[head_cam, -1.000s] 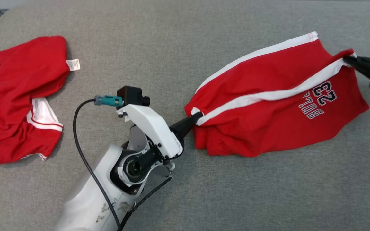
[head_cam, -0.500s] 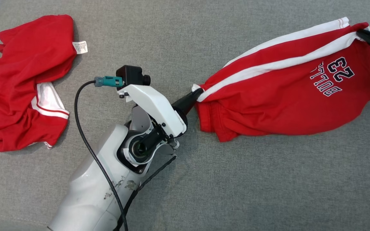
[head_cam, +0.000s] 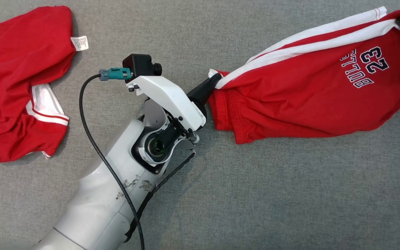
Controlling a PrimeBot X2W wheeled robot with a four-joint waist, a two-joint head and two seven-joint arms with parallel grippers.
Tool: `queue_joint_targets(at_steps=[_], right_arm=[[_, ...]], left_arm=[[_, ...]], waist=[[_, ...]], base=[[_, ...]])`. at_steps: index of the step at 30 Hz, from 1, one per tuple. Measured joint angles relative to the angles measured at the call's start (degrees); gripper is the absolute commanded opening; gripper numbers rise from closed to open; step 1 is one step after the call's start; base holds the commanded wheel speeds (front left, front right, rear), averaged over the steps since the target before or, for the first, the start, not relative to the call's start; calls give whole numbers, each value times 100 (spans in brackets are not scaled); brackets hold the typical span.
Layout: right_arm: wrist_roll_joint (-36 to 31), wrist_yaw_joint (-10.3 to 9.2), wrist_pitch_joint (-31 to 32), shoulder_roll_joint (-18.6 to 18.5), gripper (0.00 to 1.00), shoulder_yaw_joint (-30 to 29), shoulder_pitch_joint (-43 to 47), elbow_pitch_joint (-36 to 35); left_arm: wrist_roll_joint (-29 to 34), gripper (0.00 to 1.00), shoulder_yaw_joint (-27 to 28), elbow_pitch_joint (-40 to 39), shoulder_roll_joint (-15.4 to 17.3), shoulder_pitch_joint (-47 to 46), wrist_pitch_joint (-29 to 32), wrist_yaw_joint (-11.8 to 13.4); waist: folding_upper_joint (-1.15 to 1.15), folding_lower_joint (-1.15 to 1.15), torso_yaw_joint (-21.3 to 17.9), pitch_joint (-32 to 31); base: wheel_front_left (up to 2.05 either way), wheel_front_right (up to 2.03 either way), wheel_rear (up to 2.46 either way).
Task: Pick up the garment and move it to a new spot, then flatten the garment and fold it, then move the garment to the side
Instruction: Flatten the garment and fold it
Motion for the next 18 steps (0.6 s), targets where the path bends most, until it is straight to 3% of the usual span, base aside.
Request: queue_joint_targets(at_steps=[7,8,9,10,11,12,18], right_arm=[[67,0,-172,45,3,91,-114,123],[55,0,-238,57,100,101,-135,146],[71,0,-280,81,100,91,-162,204],[71,0,-326,100,100,88,-196,264],[71,0,-379,123,100,87,-219,313],[71,0,-442,148,100,88,-229,354],[107,0,-553,223,100,164,-238,459]], left_arm=[[-259,0,-285,132,-1,-224,-259,-4],[-297,1,-318,151,0,-253,-307,-13],[-324,1,-353,172,-1,-274,-339,-19],[-345,38,-377,193,-4,-297,-394,-19],[-379,87,-402,221,-1,-330,-438,-19],[-397,100,-428,248,2,-357,-483,-19],[-526,100,-506,386,0,-437,-742,-10]], waist=[[0,0,13,107],[0,0,18,120],[0,0,23,132],[0,0,28,143],[0,0,33,151],[0,0,34,154],[0,0,44,153]], base=[[0,0,0],[0,0,0],[0,0,0],[0,0,0],[0,0,0],[0,0,0],[0,0,0]])
